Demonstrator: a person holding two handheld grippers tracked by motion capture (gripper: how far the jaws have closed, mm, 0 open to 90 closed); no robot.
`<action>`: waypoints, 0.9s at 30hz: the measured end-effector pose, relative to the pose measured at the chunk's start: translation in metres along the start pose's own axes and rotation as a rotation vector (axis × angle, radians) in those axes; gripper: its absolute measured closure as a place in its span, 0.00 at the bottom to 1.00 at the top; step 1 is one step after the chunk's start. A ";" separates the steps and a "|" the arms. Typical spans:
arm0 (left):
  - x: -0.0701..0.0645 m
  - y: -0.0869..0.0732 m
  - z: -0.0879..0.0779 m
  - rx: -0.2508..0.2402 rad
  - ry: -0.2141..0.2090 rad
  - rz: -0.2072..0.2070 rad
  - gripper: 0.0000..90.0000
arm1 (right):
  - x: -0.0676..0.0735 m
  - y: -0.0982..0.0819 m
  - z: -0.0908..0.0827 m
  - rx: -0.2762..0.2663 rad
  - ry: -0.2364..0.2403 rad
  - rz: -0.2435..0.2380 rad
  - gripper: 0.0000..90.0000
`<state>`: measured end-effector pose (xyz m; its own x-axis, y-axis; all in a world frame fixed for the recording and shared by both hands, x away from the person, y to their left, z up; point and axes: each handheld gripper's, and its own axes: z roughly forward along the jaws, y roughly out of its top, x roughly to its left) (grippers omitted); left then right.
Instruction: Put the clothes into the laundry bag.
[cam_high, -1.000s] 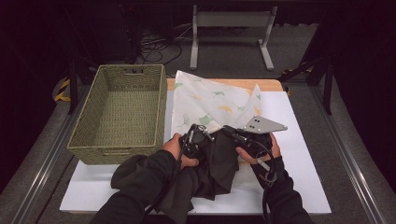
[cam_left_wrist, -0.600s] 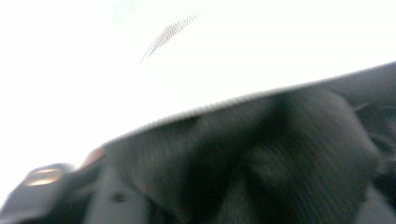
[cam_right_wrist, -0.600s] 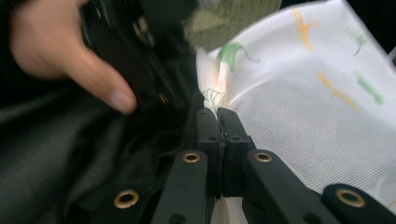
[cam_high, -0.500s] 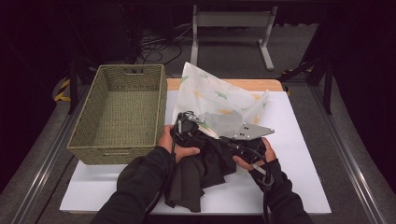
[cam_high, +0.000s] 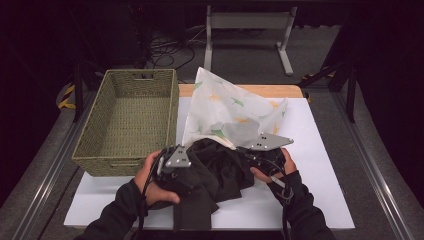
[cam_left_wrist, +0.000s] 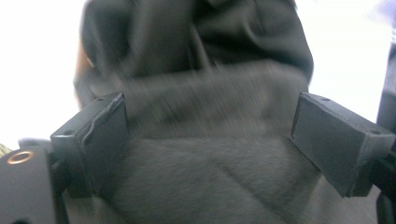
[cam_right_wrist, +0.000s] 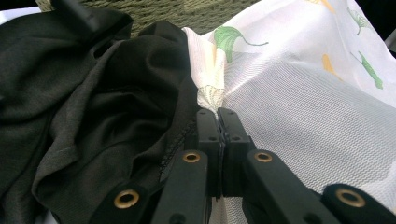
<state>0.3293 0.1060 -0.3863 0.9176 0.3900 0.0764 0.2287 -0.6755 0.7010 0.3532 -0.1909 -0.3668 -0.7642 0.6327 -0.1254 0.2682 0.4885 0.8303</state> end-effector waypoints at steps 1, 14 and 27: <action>-0.003 -0.008 0.005 -0.003 0.002 0.007 0.14 | 0.001 0.000 0.000 0.003 0.003 -0.004 0.99; -0.007 -0.019 0.057 0.095 0.077 0.013 0.29 | 0.011 -0.002 0.006 0.017 0.051 -0.026 0.99; 0.005 -0.008 0.022 -0.079 0.060 -0.045 0.79 | 0.019 0.001 0.008 -0.005 0.074 -0.038 0.99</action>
<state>0.3393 0.1004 -0.4071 0.8855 0.4571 0.0838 0.2410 -0.6058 0.7582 0.3434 -0.1740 -0.3728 -0.8151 0.5675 -0.1166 0.2351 0.5080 0.8287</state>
